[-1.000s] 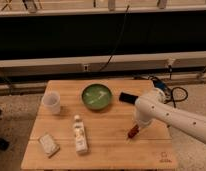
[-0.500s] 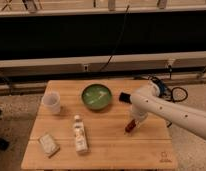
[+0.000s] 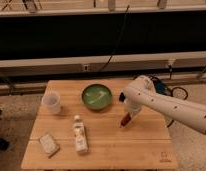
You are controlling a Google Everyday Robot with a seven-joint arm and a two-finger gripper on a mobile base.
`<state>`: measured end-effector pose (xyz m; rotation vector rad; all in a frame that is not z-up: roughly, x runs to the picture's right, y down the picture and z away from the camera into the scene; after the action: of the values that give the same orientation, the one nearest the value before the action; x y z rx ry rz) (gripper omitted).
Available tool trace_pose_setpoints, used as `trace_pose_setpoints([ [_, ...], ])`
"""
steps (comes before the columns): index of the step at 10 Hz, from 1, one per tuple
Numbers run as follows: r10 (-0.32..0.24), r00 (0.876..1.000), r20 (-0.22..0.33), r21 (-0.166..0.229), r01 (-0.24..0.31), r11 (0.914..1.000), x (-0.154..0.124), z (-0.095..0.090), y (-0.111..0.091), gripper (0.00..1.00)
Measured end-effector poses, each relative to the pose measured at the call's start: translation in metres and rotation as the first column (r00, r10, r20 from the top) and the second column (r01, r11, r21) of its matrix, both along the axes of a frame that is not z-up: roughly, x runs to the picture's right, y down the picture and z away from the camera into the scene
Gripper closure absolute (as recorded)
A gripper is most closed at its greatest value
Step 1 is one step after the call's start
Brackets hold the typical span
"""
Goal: Place the pepper in the ceramic bowl
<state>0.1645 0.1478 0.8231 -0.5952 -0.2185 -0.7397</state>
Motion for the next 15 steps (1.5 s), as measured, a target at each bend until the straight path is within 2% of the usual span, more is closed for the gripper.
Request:
trace_pose_setpoints([
  [2, -0.020, 1.000, 0.011, 0.011, 0.020, 0.9997, -0.020, 0.012, -0.021, 1.00],
  [5, -0.043, 0.999, 0.009, 0.015, 0.043, 0.9990, -0.031, 0.019, -0.038, 1.00],
  [8, -0.080, 0.997, 0.024, 0.028, 0.079, 0.9965, -0.071, 0.039, -0.063, 1.00],
  [13, -0.115, 0.992, 0.046, 0.050, 0.113, 0.9923, -0.104, 0.060, -0.094, 1.00],
  [15, -0.119, 0.991, 0.057, 0.057, 0.116, 0.9916, -0.113, 0.062, -0.100, 1.00],
])
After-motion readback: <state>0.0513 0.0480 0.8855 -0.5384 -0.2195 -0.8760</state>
